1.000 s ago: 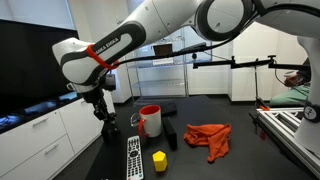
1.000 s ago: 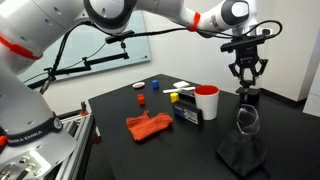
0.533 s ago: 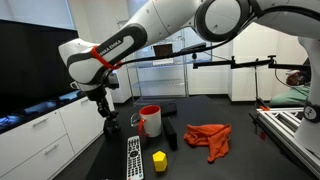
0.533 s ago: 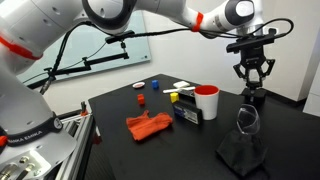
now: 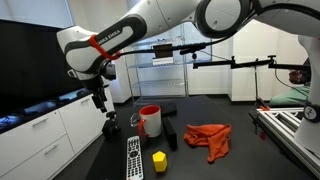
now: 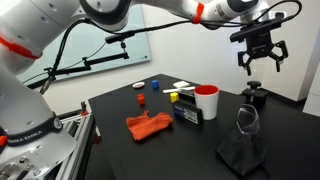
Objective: Rotate the black object on the left.
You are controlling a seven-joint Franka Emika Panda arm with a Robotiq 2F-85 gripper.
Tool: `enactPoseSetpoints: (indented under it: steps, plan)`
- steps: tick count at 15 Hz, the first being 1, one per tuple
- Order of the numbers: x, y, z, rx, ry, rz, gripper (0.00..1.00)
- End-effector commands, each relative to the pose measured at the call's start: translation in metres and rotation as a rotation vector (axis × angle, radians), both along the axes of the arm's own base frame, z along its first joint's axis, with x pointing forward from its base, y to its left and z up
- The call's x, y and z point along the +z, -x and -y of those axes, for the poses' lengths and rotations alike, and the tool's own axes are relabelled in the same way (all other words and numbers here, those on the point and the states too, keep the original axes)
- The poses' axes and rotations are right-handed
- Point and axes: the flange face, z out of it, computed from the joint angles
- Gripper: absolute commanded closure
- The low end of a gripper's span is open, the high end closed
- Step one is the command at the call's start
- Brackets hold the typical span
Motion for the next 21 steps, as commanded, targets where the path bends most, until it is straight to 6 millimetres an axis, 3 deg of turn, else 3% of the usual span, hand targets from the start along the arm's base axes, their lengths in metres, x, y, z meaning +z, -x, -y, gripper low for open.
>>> enactPoseSetpoints:
  steps: [1, 7, 13, 17, 21]
  plan:
    - [0.023, 0.005, -0.013, -0.161, -0.015, 0.026, 0.00]
    - [0.064, 0.027, -0.055, -0.435, -0.028, 0.058, 0.00]
    - [0.106, 0.064, -0.087, -0.439, -0.026, 0.058, 0.00]
    - [0.102, 0.093, -0.113, -0.397, -0.029, 0.038, 0.00]
    - [0.086, 0.132, -0.130, -0.361, -0.057, -0.028, 0.00]
